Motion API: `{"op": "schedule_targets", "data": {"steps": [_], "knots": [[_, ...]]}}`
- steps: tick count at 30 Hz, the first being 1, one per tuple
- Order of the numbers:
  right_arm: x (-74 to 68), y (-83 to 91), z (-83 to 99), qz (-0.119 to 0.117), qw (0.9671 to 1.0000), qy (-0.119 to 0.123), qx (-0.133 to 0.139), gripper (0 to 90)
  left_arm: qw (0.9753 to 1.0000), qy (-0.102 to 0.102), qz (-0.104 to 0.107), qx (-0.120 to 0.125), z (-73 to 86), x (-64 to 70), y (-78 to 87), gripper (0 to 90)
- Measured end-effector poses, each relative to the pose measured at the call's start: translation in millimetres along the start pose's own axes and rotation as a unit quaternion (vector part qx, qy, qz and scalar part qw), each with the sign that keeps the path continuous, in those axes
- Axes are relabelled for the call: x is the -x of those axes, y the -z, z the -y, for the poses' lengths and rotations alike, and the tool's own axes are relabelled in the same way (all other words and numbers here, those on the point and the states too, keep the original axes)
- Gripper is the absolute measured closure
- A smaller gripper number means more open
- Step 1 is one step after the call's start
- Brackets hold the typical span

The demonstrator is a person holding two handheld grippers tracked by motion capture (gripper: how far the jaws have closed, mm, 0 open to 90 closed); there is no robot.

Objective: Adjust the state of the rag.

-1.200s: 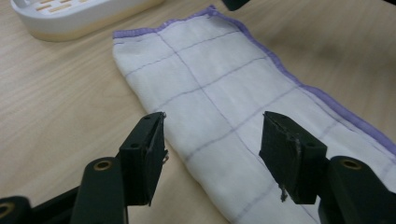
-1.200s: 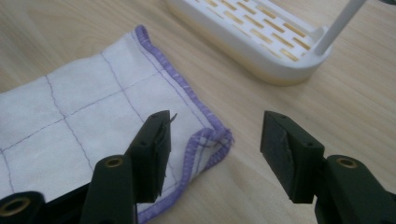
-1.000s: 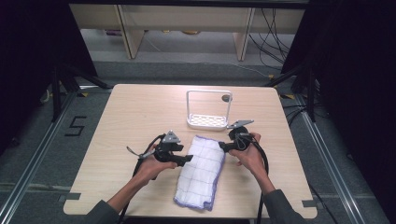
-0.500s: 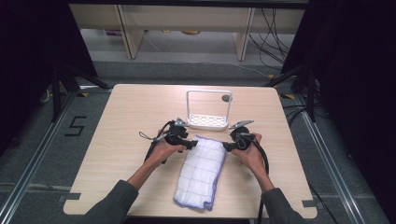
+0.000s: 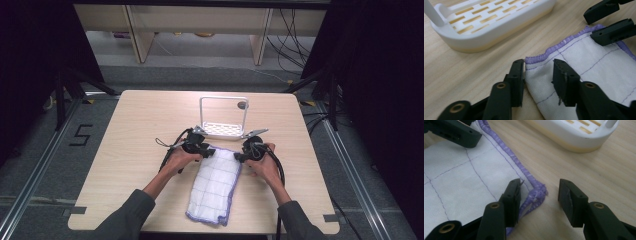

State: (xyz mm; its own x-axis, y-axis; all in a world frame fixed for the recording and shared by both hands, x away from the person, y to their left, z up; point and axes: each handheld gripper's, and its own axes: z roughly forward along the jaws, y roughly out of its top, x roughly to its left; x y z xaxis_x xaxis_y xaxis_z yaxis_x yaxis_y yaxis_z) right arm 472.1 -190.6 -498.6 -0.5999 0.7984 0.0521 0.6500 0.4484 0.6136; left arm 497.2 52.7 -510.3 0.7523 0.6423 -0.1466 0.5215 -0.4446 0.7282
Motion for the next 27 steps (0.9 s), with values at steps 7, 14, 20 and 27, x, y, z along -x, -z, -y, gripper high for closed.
{"op": "schedule_targets", "data": {"steps": [7,14,20,27], "knots": [[-0.8,0.9,2.7,-0.008,0.9998,-0.019,0.004,62.3,0.9997,-0.014,0.006,0.017,5.3,-0.2,3.7,81.7],[-3.3,-3.3,1.3,-0.032,0.9993,-0.009,0.018,81.6,0.9993,-0.017,0.003,0.033,10.3,-0.3,10.6,85.0],[-4.1,-5.6,-3.6,-0.040,0.9987,-0.003,0.031,85.2,0.9988,-0.005,0.002,0.048,14.3,-1.9,18.5,85.1],[-10.3,-2.0,-10.1,-0.041,0.9974,0.010,0.059,85.6,0.9984,-0.013,0.003,0.055,17.5,-3.5,33.9,85.2]]}}
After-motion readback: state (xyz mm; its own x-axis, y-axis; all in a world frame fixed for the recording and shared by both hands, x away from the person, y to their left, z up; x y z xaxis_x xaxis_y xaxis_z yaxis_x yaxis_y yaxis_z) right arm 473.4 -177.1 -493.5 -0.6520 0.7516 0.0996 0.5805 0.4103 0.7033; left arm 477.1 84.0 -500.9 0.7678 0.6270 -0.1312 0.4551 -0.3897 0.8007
